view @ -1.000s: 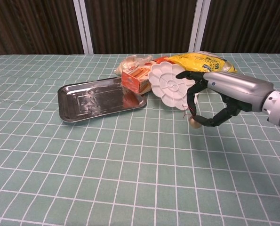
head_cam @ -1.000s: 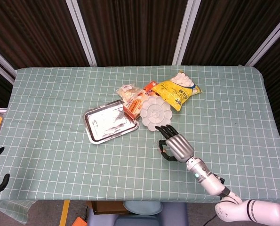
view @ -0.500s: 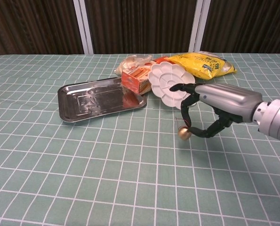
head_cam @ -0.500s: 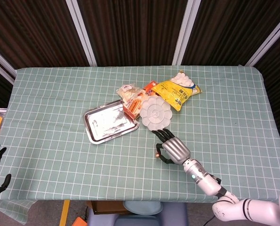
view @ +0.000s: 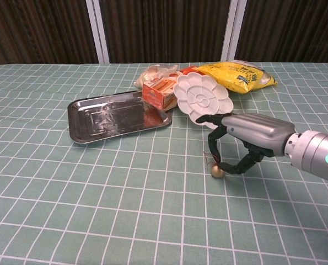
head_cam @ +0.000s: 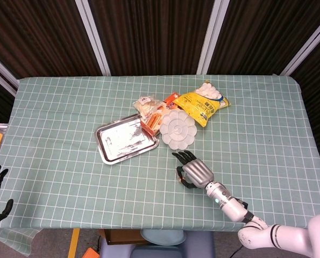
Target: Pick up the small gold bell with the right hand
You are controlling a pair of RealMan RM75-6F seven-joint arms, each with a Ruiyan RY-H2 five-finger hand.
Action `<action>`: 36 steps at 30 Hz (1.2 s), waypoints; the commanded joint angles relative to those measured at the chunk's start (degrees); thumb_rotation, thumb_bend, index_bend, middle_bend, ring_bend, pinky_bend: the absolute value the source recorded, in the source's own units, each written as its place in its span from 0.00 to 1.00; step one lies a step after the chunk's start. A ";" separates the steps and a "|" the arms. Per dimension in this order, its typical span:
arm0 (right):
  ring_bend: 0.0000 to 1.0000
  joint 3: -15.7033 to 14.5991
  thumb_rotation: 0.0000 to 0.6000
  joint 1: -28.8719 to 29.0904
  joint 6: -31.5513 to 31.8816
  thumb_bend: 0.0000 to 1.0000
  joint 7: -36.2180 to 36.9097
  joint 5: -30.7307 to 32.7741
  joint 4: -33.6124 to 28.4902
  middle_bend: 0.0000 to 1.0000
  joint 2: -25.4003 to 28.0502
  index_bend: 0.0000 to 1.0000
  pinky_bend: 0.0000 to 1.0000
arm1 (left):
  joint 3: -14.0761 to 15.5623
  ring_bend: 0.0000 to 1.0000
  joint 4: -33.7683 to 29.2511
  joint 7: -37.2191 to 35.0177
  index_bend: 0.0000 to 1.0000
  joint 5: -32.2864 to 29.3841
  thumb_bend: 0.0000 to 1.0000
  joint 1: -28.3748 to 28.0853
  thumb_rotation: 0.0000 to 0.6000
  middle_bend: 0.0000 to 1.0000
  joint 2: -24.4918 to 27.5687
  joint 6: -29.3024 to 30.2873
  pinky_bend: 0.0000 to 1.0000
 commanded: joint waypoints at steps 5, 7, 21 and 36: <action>0.00 -0.47 1.00 -0.05 -1.47 0.62 -2.64 1.89 -0.42 0.12 0.52 0.44 0.00 | 0.25 0.00 -0.88 1.06 0.00 -0.30 0.39 0.10 1.00 0.00 0.18 -0.43 0.07; 0.00 -0.52 1.00 -0.35 -0.96 0.62 -3.35 2.01 -1.22 0.10 1.11 0.34 0.00 | 0.25 0.00 -1.01 1.13 0.00 -0.29 0.40 0.18 1.00 0.00 0.24 -0.30 0.07; 0.00 -6.16 1.00 -20.81 30.42 0.49 -12.29 -1.10 -19.61 0.00 21.55 0.00 0.00 | -0.34 0.00 -0.03 -0.38 0.00 -0.13 0.39 0.80 1.00 0.00 0.34 1.57 0.07; 0.00 -5.77 1.00 -33.28 43.24 0.39 -6.65 -2.23 -18.00 0.00 25.81 0.00 0.00 | -1.41 0.00 0.75 2.29 0.00 -0.35 0.40 0.06 1.00 0.00 -1.92 1.64 0.06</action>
